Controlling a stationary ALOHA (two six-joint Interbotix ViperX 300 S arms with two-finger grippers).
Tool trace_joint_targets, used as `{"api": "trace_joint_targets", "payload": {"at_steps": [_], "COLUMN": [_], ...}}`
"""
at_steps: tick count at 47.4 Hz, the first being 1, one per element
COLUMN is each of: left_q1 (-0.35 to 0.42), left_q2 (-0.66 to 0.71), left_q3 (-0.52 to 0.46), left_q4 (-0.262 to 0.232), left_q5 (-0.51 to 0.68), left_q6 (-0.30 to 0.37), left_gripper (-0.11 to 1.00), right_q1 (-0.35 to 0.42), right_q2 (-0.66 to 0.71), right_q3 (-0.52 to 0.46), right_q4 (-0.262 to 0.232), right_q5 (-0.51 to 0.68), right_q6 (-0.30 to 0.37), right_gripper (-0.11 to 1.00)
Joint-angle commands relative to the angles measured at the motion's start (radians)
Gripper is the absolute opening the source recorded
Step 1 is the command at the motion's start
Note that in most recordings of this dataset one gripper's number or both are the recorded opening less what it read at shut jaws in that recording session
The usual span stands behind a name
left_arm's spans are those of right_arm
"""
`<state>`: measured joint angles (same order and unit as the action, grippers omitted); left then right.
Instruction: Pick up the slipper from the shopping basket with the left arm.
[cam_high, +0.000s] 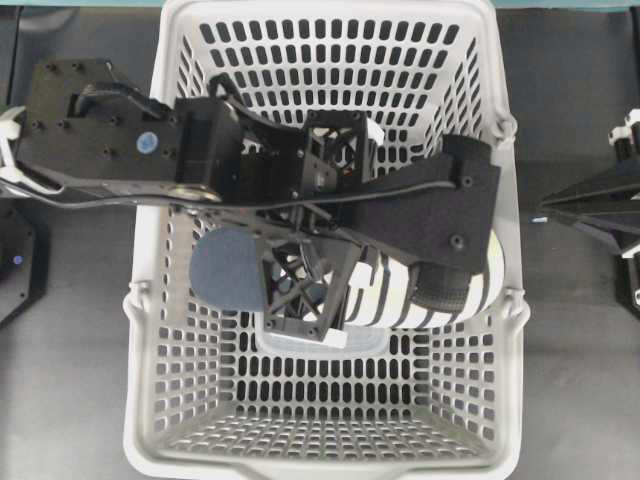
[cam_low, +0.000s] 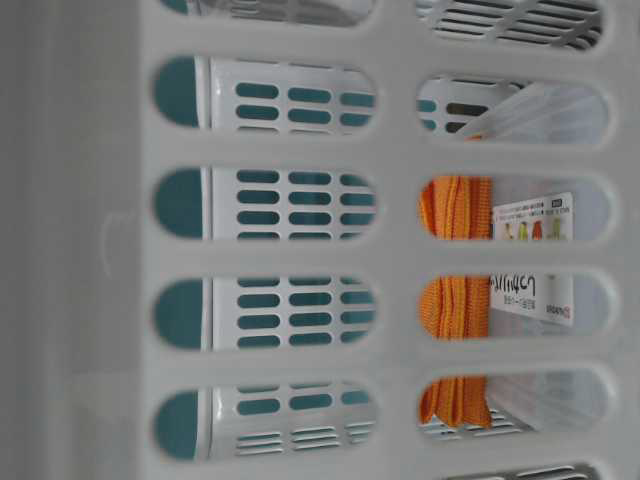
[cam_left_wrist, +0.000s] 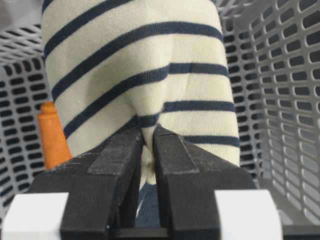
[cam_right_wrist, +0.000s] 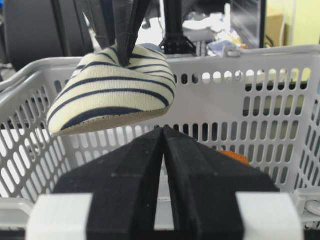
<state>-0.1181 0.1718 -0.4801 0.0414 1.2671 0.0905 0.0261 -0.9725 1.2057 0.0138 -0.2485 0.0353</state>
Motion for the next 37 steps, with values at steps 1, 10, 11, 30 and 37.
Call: {"api": "trace_joint_targets", "payload": {"at_steps": [1,10,11,30,37], "left_q1": [0.0,0.0,0.002,0.0,-0.002], "left_q2": [-0.018,-0.018,-0.02,-0.029,-0.032], "left_q3": [-0.023,-0.021,-0.023,0.014,0.021], "left_q4": [0.005,0.003,0.005,0.005,0.003], "left_q5": [-0.002,0.0,0.002,0.014,0.014], "left_q6": [0.002,-0.005,-0.005,-0.009,-0.011], "left_gripper": [0.06,0.06,0.06,0.06,0.06], "right_q1": [0.003,0.002,0.002,0.002,0.002], "right_q2": [0.002,-0.008,-0.009,-0.018,-0.018], "right_q3": [-0.005,0.0,0.0,0.0,0.0], "right_q4": [0.003,0.002,0.003,0.003,0.003], "right_q5": [-0.005,-0.005,-0.005,-0.005,-0.005], "right_q6": [0.0,0.002,0.0,0.002,0.002], "right_gripper": [-0.01,-0.01,-0.01,-0.01,-0.01]}}
